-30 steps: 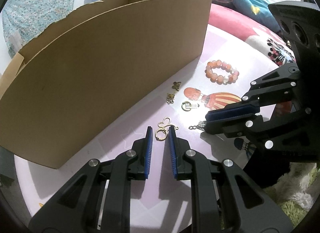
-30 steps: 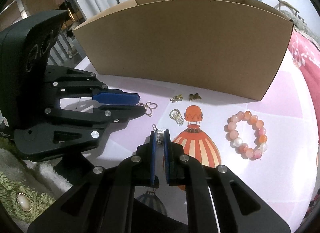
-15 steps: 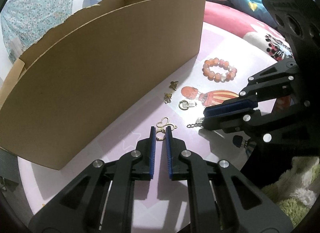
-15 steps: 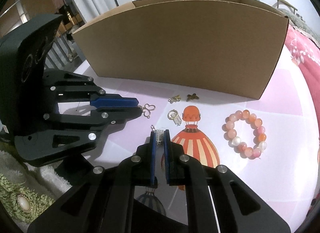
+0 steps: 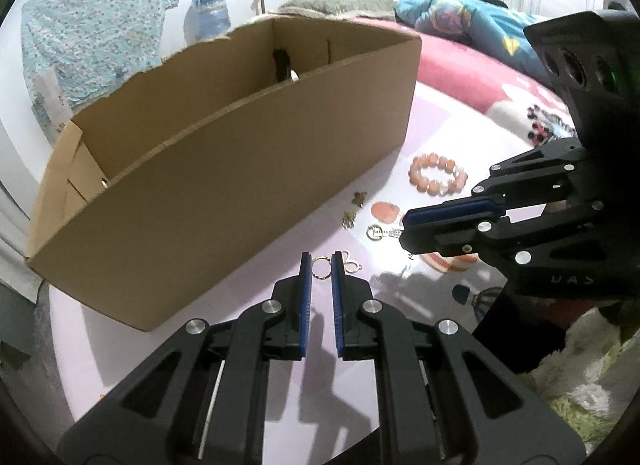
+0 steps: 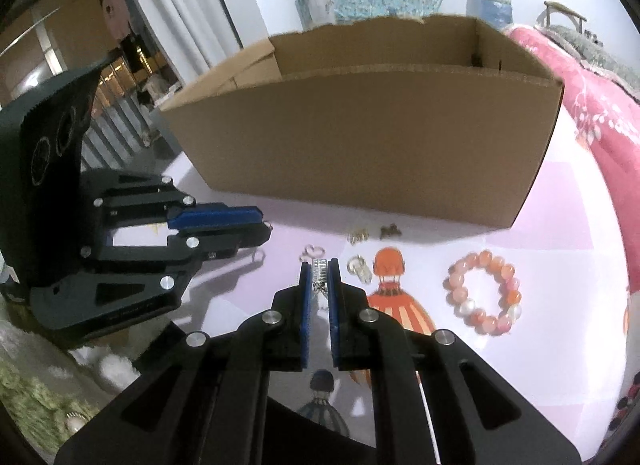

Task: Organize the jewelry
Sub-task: 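Close the left gripper on the gold ring, then carry the gold ring and spring charm over the cardboard box with both grippers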

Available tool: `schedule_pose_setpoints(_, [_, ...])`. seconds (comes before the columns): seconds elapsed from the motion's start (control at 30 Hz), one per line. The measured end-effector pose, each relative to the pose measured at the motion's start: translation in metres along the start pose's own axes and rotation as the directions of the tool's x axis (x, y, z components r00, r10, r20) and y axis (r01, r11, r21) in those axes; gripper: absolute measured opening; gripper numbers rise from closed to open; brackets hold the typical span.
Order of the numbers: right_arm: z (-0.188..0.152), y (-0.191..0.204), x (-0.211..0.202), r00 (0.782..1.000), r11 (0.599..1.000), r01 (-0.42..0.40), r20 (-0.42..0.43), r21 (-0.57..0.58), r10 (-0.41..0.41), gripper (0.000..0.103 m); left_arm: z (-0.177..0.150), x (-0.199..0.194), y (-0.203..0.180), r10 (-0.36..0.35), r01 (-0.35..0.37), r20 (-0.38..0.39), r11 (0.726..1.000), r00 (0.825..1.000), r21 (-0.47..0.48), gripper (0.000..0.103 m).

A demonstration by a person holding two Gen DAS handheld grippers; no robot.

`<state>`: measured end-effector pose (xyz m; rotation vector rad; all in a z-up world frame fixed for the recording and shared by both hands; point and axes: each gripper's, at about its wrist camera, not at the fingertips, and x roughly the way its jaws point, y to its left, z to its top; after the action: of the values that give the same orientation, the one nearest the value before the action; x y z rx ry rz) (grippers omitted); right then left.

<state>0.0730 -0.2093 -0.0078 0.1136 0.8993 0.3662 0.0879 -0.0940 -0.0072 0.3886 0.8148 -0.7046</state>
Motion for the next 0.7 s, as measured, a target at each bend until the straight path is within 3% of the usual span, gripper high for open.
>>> schedule_pose_setpoints(0.37, [0.023, 0.016, -0.036, 0.991, 1.0, -0.009, 0.131, -0.029, 0.012, 0.008, 0.022, -0.051, 0.013, -0.004, 0.011, 0.132, 0.999, 0.991, -0.048, 0.009])
schedule_pose_setpoints(0.7, [0.063, 0.034, -0.069, 0.959, 0.994, -0.037, 0.277, -0.105, 0.065, 0.008, 0.05, -0.097, 0.03, 0.021, -0.004, 0.277, 0.998, 0.96, -0.063, 0.009])
